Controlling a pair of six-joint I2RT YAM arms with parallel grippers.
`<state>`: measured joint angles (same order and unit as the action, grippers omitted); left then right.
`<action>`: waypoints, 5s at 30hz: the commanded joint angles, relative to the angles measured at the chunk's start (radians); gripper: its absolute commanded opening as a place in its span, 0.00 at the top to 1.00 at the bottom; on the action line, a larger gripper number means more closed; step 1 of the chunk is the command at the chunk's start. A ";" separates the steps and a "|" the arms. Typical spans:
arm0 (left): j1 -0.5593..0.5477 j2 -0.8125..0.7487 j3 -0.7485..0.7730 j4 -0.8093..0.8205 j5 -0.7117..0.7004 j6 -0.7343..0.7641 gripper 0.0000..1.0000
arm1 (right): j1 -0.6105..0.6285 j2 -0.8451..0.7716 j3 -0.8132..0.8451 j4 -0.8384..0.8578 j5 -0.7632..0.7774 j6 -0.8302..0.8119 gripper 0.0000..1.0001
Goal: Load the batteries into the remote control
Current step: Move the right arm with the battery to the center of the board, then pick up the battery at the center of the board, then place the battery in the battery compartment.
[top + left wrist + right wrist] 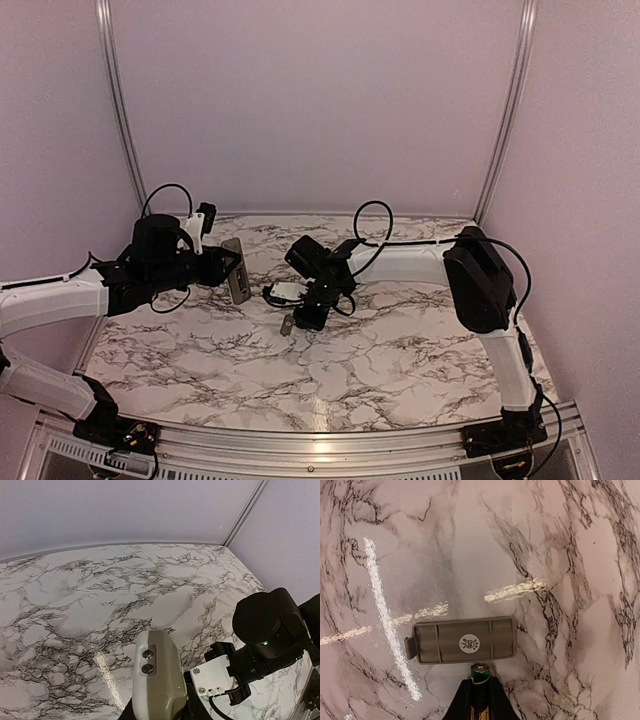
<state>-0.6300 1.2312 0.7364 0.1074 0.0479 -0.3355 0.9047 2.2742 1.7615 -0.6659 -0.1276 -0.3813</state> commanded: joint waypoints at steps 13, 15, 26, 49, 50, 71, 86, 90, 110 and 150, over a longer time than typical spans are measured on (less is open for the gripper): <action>0.026 -0.029 0.004 0.017 0.061 -0.056 1.00 | 0.048 0.033 0.013 -0.392 0.104 0.160 0.98; 0.026 -0.030 0.006 0.016 0.063 -0.058 1.00 | 0.053 0.020 -0.016 -0.421 0.116 0.188 0.97; 0.026 -0.026 0.004 0.021 0.089 -0.067 1.00 | 0.124 -0.019 -0.150 -0.454 0.142 0.278 0.83; 0.026 -0.015 0.003 0.030 0.095 -0.072 1.00 | 0.105 0.122 0.029 -0.484 0.091 0.246 0.79; 0.026 -0.014 0.003 0.029 0.094 -0.073 1.00 | 0.105 0.124 0.030 -0.483 0.093 0.245 0.79; 0.048 -0.079 -0.044 0.104 0.144 -0.121 1.00 | 0.021 -0.284 -0.081 -0.044 0.156 0.334 1.00; 0.127 -0.114 -0.161 0.434 0.362 -0.400 1.00 | 0.078 -0.610 -0.342 0.590 -0.017 0.492 1.00; 0.128 -0.091 -0.183 0.517 0.409 -0.475 1.00 | 0.137 -0.551 -0.264 0.565 0.021 0.476 1.00; 0.144 -0.062 -0.243 0.725 0.473 -0.616 1.00 | 0.188 -0.461 -0.149 0.552 -0.031 0.479 1.00; 0.161 -0.029 -0.253 0.877 0.523 -0.745 1.00 | 0.220 -0.424 -0.125 0.457 0.197 0.423 0.94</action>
<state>-0.4709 1.2007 0.4885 0.8707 0.5293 -1.0515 1.1236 1.8397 1.6138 -0.1516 0.0399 0.0498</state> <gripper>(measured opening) 0.218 0.052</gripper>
